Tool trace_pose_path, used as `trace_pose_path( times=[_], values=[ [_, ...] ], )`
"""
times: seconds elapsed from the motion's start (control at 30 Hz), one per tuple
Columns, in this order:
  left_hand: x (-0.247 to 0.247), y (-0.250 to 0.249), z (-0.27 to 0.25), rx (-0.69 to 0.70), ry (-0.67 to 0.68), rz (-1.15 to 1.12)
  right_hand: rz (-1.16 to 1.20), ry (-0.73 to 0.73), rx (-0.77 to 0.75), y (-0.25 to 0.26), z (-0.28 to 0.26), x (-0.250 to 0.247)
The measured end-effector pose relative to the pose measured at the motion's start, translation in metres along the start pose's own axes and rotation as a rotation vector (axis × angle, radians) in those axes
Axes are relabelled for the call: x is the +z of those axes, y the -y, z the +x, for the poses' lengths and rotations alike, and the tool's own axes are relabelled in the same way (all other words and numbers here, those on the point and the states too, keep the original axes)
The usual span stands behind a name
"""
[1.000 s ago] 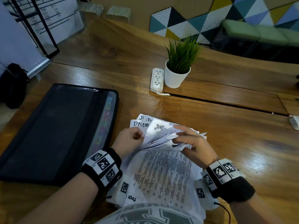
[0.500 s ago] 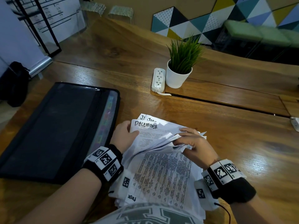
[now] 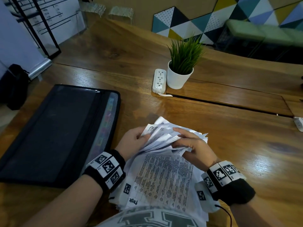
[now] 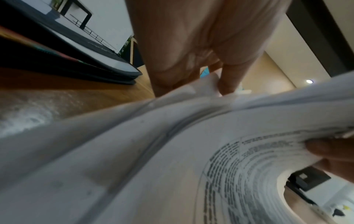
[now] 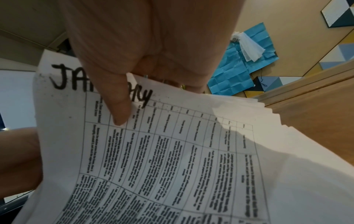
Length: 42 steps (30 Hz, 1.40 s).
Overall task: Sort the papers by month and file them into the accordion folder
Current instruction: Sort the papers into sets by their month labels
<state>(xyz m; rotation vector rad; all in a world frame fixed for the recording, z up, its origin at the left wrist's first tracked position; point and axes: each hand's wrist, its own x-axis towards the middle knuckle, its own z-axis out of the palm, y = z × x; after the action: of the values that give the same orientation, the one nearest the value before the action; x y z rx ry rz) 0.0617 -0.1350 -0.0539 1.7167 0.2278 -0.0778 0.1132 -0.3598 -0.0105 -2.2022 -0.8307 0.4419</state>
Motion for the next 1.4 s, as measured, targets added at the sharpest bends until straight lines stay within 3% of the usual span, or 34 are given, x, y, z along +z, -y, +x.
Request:
trace_pose_path(
  times=[0.13, 0.2, 0.27, 0.33, 0.5, 0.6, 0.67, 0.77, 0.87, 0.93, 1.0, 1.1, 1.17, 1.3, 1.33, 1.4],
  values=[
    [-0.003, 0.006, 0.0, 0.178, -0.215, 0.339, 0.022, 0.013, -0.02, 0.002, 0.001, -0.002],
    [-0.002, 0.005, -0.003, 0.275, -0.343, 0.359, -0.003, 0.017, -0.01, 0.0, 0.001, -0.002],
    [-0.001, 0.005, -0.005, 0.286, -0.402, 0.323, -0.03, 0.015, -0.001, -0.003, 0.001, -0.001],
    [-0.001, 0.005, -0.005, 0.254, -0.312, 0.288, -0.043, 0.019, 0.0, -0.003, 0.001, 0.0],
    [0.007, 0.004, -0.008, 0.079, 0.11, 0.118, -0.096, 0.044, -0.03, -0.003, 0.003, -0.002],
    [0.008, -0.002, -0.011, 0.009, 0.218, -0.036, -0.13, 0.053, -0.046, -0.004, 0.004, -0.002],
    [0.005, -0.004, -0.007, -0.041, 0.173, -0.096, -0.133, 0.051, -0.037, -0.004, 0.003, -0.002],
    [0.0, 0.006, 0.007, -0.062, 0.005, 0.193, -0.139, 0.055, -0.019, -0.003, 0.001, -0.002],
    [-0.001, 0.013, 0.014, -0.151, -0.051, 0.347, -0.14, 0.069, 0.006, -0.003, 0.0, -0.003],
    [0.0, 0.01, 0.013, -0.114, -0.075, 0.284, -0.14, 0.068, 0.021, -0.004, -0.001, -0.003],
    [0.002, 0.004, 0.008, -0.048, -0.018, 0.249, -0.133, 0.061, 0.033, -0.005, -0.002, -0.002],
    [0.006, 0.002, 0.003, -0.054, 0.077, 0.156, -0.103, 0.043, 0.017, -0.008, -0.004, -0.001],
    [0.005, 0.003, 0.002, -0.035, 0.031, 0.059, -0.099, 0.019, -0.003, -0.011, -0.005, 0.0],
    [0.0, -0.004, -0.001, 0.087, -0.232, -0.029, -0.097, -0.009, -0.004, -0.016, -0.006, 0.003],
    [-0.002, -0.006, -0.003, 0.055, -0.241, -0.083, -0.095, -0.008, -0.002, -0.016, -0.006, 0.004],
    [-0.004, -0.008, -0.007, -0.042, -0.136, -0.186, -0.093, -0.008, 0.004, -0.017, -0.007, 0.004]
  ],
)
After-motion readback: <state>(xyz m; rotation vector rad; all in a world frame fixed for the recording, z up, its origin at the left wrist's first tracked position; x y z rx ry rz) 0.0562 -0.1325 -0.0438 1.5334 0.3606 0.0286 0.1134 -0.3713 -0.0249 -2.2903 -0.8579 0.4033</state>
